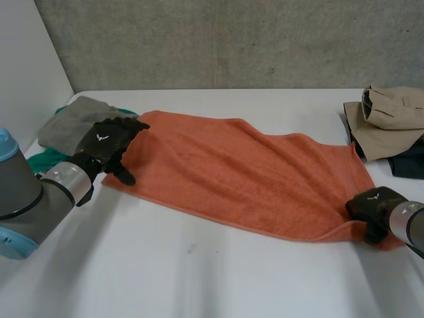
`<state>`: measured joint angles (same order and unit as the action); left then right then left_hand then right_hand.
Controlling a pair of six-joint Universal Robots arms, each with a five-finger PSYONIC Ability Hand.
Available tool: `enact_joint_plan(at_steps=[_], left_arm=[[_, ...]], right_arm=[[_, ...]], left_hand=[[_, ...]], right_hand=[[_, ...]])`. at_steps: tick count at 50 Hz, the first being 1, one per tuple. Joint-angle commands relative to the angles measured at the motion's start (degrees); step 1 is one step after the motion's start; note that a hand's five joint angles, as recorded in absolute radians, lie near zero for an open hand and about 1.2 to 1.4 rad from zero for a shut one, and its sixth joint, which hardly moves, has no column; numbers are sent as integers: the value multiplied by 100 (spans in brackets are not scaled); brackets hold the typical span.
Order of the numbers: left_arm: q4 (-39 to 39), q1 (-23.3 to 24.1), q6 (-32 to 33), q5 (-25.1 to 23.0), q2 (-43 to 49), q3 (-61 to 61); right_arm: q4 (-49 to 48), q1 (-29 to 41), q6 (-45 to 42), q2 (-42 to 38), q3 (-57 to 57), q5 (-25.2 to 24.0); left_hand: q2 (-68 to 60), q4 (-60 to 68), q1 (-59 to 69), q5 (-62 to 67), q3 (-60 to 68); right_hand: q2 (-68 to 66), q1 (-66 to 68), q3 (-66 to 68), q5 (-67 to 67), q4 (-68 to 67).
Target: Fold the laundry.
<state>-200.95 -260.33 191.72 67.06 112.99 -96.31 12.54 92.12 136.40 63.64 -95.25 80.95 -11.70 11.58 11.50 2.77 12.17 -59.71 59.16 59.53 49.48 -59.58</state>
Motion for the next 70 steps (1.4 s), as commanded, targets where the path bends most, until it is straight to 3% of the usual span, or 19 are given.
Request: enact_joint_plan(at_steps=[1, 5, 7, 9, 16, 32, 41, 45, 50, 66, 70], left_arm=[[126, 78, 6, 62, 4, 147], [179, 122, 6, 79, 39, 200], [205, 166, 6, 80, 57, 235], [214, 184, 15, 80, 74, 253], [477, 263, 76, 123, 206, 525], [2727, 289, 1139, 308, 1155, 1799], [2789, 351, 1201, 1090, 1533, 2318], [2772, 395, 1201, 1274, 1735, 2607], [2842, 483, 1227, 1345, 1963, 2897], [3264, 579, 1280, 1363, 2298, 3294], [3220, 606, 1368, 1372, 2385, 3355]], right_arm=[[-85, -1, 132, 105, 15, -149], [-172, 25, 475, 342, -64, -228], [-321, 60, 677, 395, -90, -377], [-479, 78, 800, 413, -99, -527], [-893, -115, 1828, 343, 172, -1002], [-217, -431, 3428, -852, 1675, -212], [-14, -484, 3534, -1011, 1896, -185], [-6, -476, 3499, -985, 1843, -290], [-14, -484, 3473, -958, 1799, -317], [-23, -572, 3473, -985, 1869, -325], [-32, -616, 3499, -993, 1878, -317]], left_hand=[[170, -158, -150, -277, -217], [170, -158, -150, -277, -217], [170, -158, -150, -277, -217], [170, -158, -150, -277, -217], [170, -158, -150, -277, -217], [-372, 385, 392, 265, 325], [-372, 385, 392, 265, 325], [-1161, 1173, 1180, 1053, 1114], [-2102, 2115, 2122, 1995, 2055], [-3097, 3109, 3117, 2990, 3050], [-4654, 4667, 4674, 4547, 4607]], right_hand=[[797, -743, -779, -774, 784], [1371, -1317, -1354, -1349, 1358], [234, -179, -216, -211, 220], [-1797, 1852, 1815, 1820, -1810], [-2029, 2084, 2047, 2052, -2042], [-2029, 2084, 2047, 2052, -2042], [-2029, 2084, 2047, 2052, -2042], [-2029, 2084, 2047, 2052, -2042], [-2029, 2084, 2047, 2052, -2042], [-2029, 2084, 2047, 2052, -2042], [-2029, 2084, 2047, 2052, -2042]])
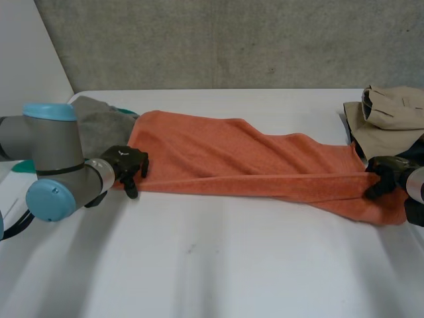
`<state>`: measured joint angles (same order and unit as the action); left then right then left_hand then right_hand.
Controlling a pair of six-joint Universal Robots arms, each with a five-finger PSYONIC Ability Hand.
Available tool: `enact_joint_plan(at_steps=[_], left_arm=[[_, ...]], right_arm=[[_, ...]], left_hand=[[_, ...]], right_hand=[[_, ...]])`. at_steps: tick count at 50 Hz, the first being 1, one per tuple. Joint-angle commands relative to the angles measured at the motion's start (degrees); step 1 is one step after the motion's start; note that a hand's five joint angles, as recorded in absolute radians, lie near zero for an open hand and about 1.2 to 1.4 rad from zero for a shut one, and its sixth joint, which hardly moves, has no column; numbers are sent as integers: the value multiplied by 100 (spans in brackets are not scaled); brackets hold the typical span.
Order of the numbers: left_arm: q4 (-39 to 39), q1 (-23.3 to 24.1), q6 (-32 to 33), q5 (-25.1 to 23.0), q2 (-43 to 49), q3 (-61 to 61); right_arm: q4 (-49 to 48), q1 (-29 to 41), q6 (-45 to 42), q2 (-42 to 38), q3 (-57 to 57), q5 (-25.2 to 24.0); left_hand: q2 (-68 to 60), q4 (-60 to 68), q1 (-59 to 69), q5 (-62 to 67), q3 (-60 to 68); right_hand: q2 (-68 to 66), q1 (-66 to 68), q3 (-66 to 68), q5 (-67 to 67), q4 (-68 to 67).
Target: Fold the laundry.
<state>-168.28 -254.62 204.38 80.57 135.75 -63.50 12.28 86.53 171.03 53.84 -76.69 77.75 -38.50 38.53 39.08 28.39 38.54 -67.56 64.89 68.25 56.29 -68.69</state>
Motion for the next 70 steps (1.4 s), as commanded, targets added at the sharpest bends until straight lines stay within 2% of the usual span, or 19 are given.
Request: enact_joint_plan(at_steps=[1, 6, 8, 14, 18, 22, 23, 26, 27, 30, 33, 36, 38, 44, 48, 52, 60, 66, 70], left_arm=[[-64, 44, 119, 20, 119, 83], [-257, 61, 233, 29, 250, 145], [-328, 79, 312, 38, 286, 180], [-390, 53, 506, 266, -12, 101], [-258, -62, 524, 284, -679, -364], [-47, -211, 673, 64, -1470, -1032], [23, -281, 812, -49, -1742, -1303], [181, -413, 1059, -243, -2086, -1638], [408, -492, 1251, -348, -2305, -1866], [909, -545, 1568, -393, -2570, -2218], [1988, -580, 2401, -419, -2781, -2588], [2387, -624, 2808, -437, -2790, -2694], [2371, -607, 3054, -402, -2755, -2729], [2291, -405, 3152, -130, -2422, -2493], [1897, -212, 2862, 195, -2176, -1922], [1194, -115, 2397, 345, -1833, -1149], [-396, 140, 1456, 301, -517, 756], [-671, 298, 1402, 616, 687, 2312], [-732, 404, 1516, 915, 1294, 3139]], right_arm=[[-6, -66, 44, -14, 23, 12], [-6, -83, 88, -14, 31, 12], [29, -75, 114, 3, 40, 3], [134, -31, 71, 144, 14, -23], [362, 4, -219, 354, -4, -163], [801, 13, -1289, 609, -118, -584], [1046, -4, -1884, 679, -188, -716], [1443, -48, -2731, 759, -258, -840], [1740, -66, -3238, 785, -276, -849], [2172, -83, -3865, 812, -285, -797], [2918, -92, -4734, 873, -346, -735], [3350, -118, -5202, 917, -364, -735], [3605, -119, -5536, 979, -329, -761], [3554, -83, -5537, 979, -127, -752], [3176, -4, -5423, 821, 163, -770], [2403, 145, -4844, 584, 505, -770], [-133, 452, -3728, 13, 822, -569], [-2023, 742, -3341, -505, 927, -305], [-2580, 900, -3305, -927, 1234, -68]], left_hand=[[-2248, 2245, 2190, 2260, 2244], [-3325, 3322, 3268, 3337, 3322], [-4148, 4145, 4090, 4160, 4144], [-4150, 4147, 4092, 4161, 4146], [-4150, 4147, 4092, 4161, 4146], [-4150, 4147, 4092, 4161, 4146], [-4150, 4147, 4092, 4161, 4146], [-4150, 4147, 4092, 4161, 4146], [-4150, 4147, 4092, 4161, 4146], [-4150, 4147, 4092, 4161, 4146], [-4150, 4147, 4092, 4161, 4146], [-4150, 4147, 4092, 4161, 4146], [-4150, 4147, 4092, 4161, 4146], [-4150, 4147, 4092, 4161, 4146], [-4150, 4147, 4092, 4161, 4146], [-4150, 4147, 4092, 4161, 4146], [-4150, 4147, 4092, 4161, 4146], [-4150, 4147, 4092, 4161, 4146], [-4150, 4147, 4092, 4161, 4146]], right_hand=[[-1244, 1511, 1175, 1371, -1131], [-1244, 1511, 1175, 1371, -1131], [-1244, 1511, 1175, 1371, -1131], [-1244, 1511, 1175, 1371, -1131], [-1244, 1511, 1175, 1371, -1131], [-1244, 1511, 1175, 1371, -1131], [-1244, 1511, 1175, 1371, -1131], [-1244, 1511, 1175, 1371, -1131], [-1244, 1511, 1175, 1371, -1131], [-1244, 1511, 1175, 1371, -1131], [-1244, 1511, 1175, 1371, -1131], [-1244, 1511, 1175, 1371, -1131], [-1244, 1511, 1175, 1371, -1131], [-1244, 1511, 1175, 1371, -1131], [-1244, 1511, 1175, 1371, -1131], [-1244, 1511, 1175, 1371, -1131], [-1244, 1511, 1175, 1371, -1131], [-1244, 1511, 1175, 1371, -1131], [-1244, 1511, 1175, 1371, -1131]])
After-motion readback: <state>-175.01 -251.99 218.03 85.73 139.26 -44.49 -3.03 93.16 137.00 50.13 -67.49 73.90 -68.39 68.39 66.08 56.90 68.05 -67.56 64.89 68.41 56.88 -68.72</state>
